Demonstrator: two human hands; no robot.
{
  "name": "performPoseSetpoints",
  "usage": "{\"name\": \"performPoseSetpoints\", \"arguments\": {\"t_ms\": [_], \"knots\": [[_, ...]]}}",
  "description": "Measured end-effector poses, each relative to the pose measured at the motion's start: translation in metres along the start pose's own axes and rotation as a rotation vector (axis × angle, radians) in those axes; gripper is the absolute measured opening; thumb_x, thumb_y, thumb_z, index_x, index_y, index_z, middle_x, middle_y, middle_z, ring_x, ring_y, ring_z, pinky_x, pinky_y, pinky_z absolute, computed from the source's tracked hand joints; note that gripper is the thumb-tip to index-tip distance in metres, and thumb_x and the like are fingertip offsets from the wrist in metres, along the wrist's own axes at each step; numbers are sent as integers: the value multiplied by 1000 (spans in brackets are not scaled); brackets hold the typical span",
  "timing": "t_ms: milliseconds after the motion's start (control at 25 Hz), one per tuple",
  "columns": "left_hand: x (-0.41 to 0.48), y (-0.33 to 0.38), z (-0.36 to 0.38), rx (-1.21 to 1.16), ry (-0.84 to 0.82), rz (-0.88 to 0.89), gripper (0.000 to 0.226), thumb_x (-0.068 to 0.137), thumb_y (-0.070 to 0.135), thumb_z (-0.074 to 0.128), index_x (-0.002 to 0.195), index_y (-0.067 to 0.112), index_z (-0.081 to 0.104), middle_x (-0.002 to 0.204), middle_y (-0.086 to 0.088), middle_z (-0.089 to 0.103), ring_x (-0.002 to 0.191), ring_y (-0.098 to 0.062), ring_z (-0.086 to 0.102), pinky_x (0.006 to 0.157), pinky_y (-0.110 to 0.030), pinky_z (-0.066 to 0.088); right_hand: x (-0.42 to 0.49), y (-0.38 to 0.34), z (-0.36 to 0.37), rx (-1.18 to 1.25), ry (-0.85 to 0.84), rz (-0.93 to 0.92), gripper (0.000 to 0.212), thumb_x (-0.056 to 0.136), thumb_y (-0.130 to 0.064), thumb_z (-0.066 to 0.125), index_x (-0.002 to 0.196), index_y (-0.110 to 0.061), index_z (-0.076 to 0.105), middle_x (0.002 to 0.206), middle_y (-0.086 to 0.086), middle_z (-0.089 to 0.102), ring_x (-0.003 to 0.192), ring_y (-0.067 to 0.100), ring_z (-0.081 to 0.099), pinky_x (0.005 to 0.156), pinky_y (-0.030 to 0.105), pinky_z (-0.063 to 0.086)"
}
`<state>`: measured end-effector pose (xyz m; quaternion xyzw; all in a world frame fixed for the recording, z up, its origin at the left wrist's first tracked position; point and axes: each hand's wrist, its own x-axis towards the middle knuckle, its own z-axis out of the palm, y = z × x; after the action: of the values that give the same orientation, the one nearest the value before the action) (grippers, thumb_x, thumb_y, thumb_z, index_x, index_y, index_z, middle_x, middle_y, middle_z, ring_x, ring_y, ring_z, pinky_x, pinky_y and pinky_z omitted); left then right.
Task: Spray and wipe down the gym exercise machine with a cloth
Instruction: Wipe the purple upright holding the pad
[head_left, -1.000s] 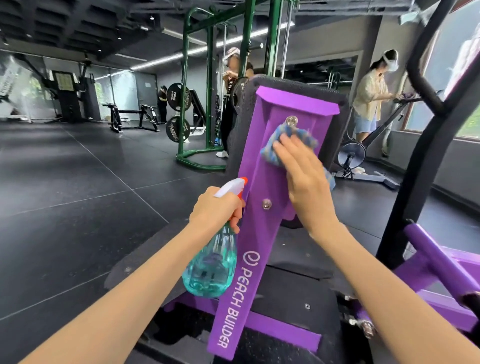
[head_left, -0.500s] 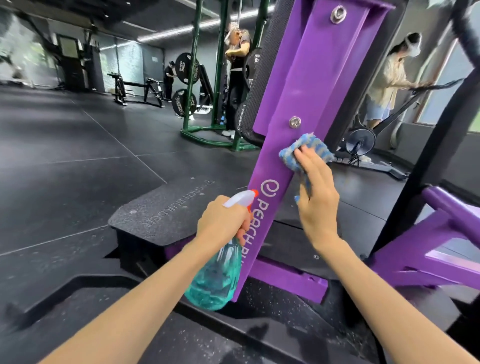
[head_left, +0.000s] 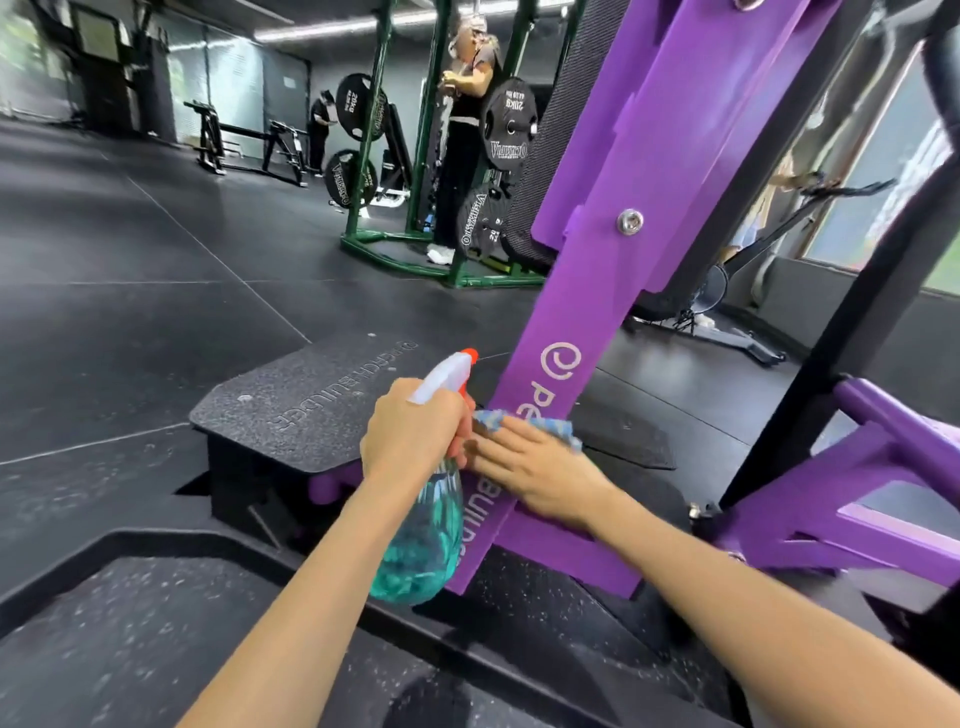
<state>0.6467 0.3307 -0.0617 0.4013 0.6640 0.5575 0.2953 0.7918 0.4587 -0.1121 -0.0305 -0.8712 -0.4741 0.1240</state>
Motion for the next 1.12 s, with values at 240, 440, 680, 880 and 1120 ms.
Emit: {"name": "performPoseSetpoints", "arguments": {"t_ms": [240, 440, 680, 880, 1120], "knots": [[10, -18, -8, 38, -4, -43, 31, 49, 24, 50, 66, 7, 69, 46, -5, 60, 45, -21, 62, 89, -45, 53, 21, 46, -16, 10, 315, 619, 69, 72, 5, 59, 138, -8, 45, 143, 9, 47, 137, 28, 31, 119, 37, 6], [12, -34, -5, 75, -109, 3, 25, 49, 22, 50, 63, 11, 67, 42, -5, 58, 66, -31, 69, 85, -48, 55, 0, 1, 0, -38, -117, -4, 60, 71, -15, 62, 131, -15, 57, 135, 6, 55, 127, 22, 46, 119, 43, 8], [11, -74, 3, 201, -187, 2, 28, 50, 26, 51, 74, 23, 65, 66, -2, 63, 78, -28, 61, 78, -37, 51, 6, -15, 13, 30, 89, 363, 56, 81, -3, 59, 136, -7, 51, 142, 10, 47, 135, 26, 38, 120, 35, 4], [5, -123, 4, 271, -202, -31, 34, 56, 25, 44, 84, 32, 62, 92, 3, 69, 95, -29, 62, 83, -38, 50, -6, -29, 10, 44, 19, 262, 61, 81, 1, 33, 141, -7, 42, 147, 10, 41, 131, 22, 46, 118, 34, 6], [2, -153, 24, 429, -141, -76, 21, 75, 23, 50, 89, 21, 66, 85, 0, 67, 90, -32, 62, 80, -37, 48, 4, -26, 17, 100, 172, 570, 70, 81, 10, 52, 146, -8, 33, 153, 10, 30, 143, 26, 20, 120, 36, 3]]}}
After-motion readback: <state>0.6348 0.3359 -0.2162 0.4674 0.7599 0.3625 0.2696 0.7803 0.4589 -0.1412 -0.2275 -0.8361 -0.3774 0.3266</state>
